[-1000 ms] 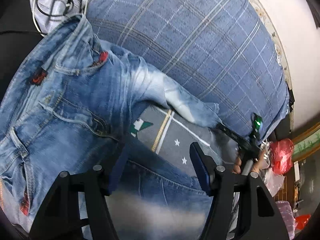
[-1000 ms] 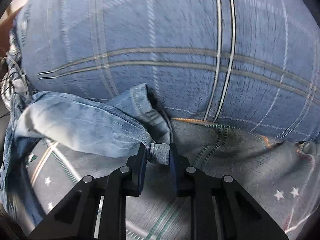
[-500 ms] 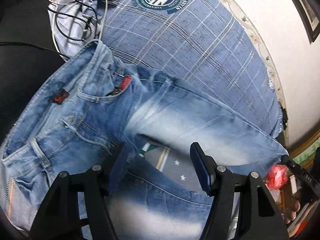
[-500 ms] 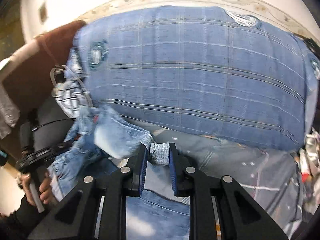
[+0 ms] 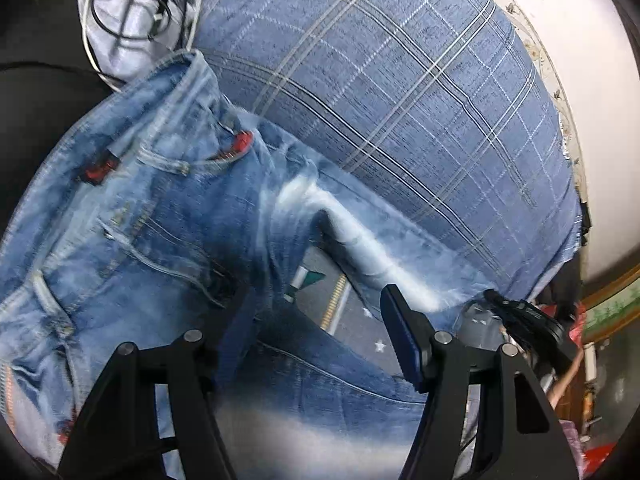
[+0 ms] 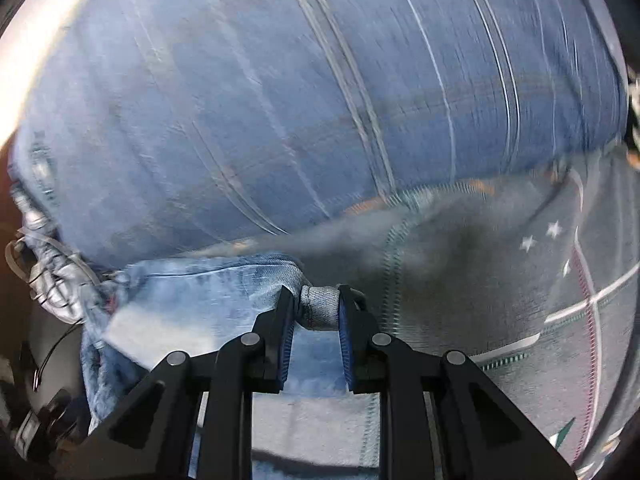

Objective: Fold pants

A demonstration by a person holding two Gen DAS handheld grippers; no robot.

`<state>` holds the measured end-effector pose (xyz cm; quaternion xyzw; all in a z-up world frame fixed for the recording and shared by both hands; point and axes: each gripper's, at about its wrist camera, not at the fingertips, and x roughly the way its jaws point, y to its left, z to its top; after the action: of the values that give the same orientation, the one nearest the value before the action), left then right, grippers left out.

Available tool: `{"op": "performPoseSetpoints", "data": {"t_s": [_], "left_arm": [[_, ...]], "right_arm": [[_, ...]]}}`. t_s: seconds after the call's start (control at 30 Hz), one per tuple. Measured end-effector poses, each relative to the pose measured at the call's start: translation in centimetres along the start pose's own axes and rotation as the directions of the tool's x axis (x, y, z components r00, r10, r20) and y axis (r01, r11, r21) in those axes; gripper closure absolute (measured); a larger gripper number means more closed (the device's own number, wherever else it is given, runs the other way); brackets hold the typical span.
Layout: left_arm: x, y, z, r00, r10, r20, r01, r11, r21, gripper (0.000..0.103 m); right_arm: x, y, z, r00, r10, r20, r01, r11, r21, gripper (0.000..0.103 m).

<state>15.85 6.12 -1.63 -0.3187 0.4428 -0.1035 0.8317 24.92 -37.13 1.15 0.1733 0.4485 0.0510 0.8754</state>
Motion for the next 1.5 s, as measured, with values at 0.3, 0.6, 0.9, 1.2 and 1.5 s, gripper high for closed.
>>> {"op": "performPoseSetpoints", "data": {"t_s": [0.3, 0.6, 0.9, 1.2, 1.5], "left_arm": [[-2.5, -2.5, -1.9, 0.987, -0.158, 0.008, 0.157, 0.986, 0.057, 0.027], [0.8, -4.9, -4.6, 0.965, -0.199, -0.169, 0.215, 0.974, 0.077, 0.027], [5.0, -5.6, -2.6, 0.976, -0.087, -0.200, 0.091, 0.996, 0.012, 0.029], [5.6, -6.3, -0.8, 0.984, -0.007, -0.179, 0.010, 1.000, 0.018, 0.101], [-3.9, -0.2, -6.6, 0.996, -0.053, -0.066, 0.049, 0.996, -0.075, 0.101]], "right_arm": [[-10.8, 6.5, -13.3, 0.992, 0.113, 0.063, -0.092, 0.960, -0.263, 0.083], [-7.5, 7.6, -23.7, 0.985, 0.170, -0.042, -0.175, 0.964, -0.198, 0.083], [-7.0, 7.3, -25.1, 0.979, 0.183, -0.086, -0.199, 0.948, -0.250, 0.084], [-7.1, 2.4, -24.2, 0.982, 0.174, -0.069, -0.183, 0.972, -0.149, 0.099], [-6.2, -3.3, -23.9, 0.917, 0.396, -0.053, -0.373, 0.896, 0.242, 0.032]]}}
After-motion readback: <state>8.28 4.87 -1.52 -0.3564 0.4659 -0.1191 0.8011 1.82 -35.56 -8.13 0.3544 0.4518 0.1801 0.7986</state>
